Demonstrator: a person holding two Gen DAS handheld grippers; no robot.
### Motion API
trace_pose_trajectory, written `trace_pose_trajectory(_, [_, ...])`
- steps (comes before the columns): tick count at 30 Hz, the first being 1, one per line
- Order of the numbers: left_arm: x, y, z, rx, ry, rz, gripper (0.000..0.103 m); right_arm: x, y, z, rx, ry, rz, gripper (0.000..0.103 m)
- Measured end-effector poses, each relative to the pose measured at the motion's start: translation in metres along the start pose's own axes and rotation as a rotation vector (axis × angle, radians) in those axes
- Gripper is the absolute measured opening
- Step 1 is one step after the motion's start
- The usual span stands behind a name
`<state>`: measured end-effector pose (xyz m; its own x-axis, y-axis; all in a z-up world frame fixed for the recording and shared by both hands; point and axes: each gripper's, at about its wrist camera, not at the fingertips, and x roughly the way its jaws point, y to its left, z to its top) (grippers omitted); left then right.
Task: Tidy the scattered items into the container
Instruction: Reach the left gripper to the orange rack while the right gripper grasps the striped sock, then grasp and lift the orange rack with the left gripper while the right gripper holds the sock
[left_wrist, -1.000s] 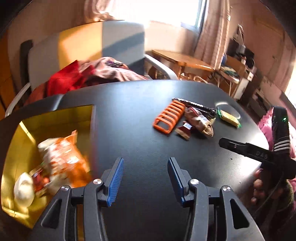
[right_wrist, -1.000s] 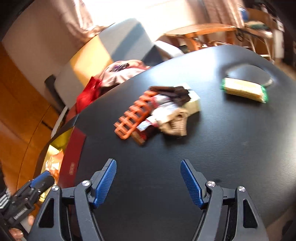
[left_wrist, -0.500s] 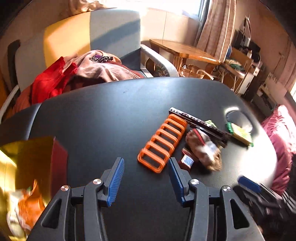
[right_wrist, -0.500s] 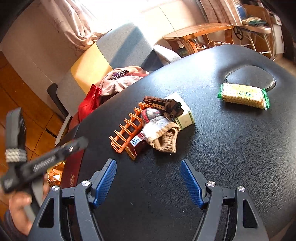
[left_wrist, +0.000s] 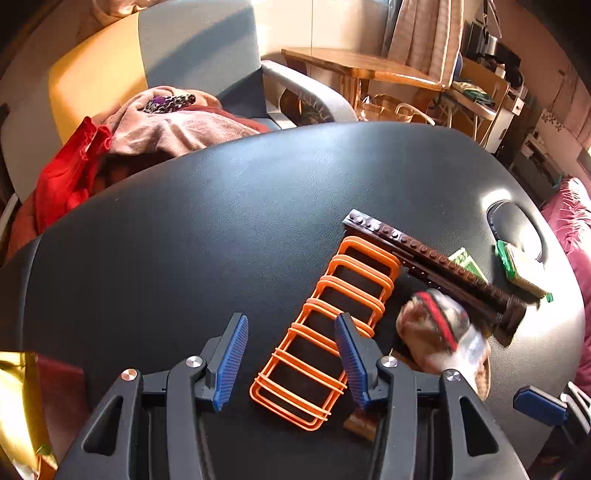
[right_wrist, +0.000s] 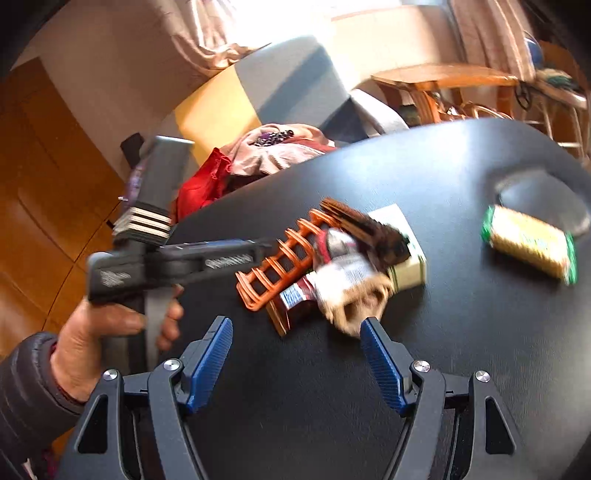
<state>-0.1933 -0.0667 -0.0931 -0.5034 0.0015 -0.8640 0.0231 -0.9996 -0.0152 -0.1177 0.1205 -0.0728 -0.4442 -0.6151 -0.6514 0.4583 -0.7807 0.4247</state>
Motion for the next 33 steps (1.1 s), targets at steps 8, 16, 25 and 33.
trace_pose_trajectory(8, [-0.003,0.015,-0.008,-0.033,-0.018,0.006,0.053,0.030,0.010,0.029,-0.107,0.032,-0.002,0.073])
trace_pose_trajectory(16, [-0.014,0.041,-0.030,-0.131,-0.009,0.021,0.053,0.070,0.004,0.054,-0.115,0.100,0.002,0.072])
trace_pose_trajectory(25, [-0.034,0.046,-0.071,-0.212,0.005,0.009,0.053,0.058,-0.011,0.033,-0.124,0.209,-0.016,0.072])
trace_pose_trajectory(33, [-0.060,0.048,-0.119,-0.265,0.012,-0.026,0.054,0.026,-0.013,-0.004,-0.082,0.217,-0.007,0.075])
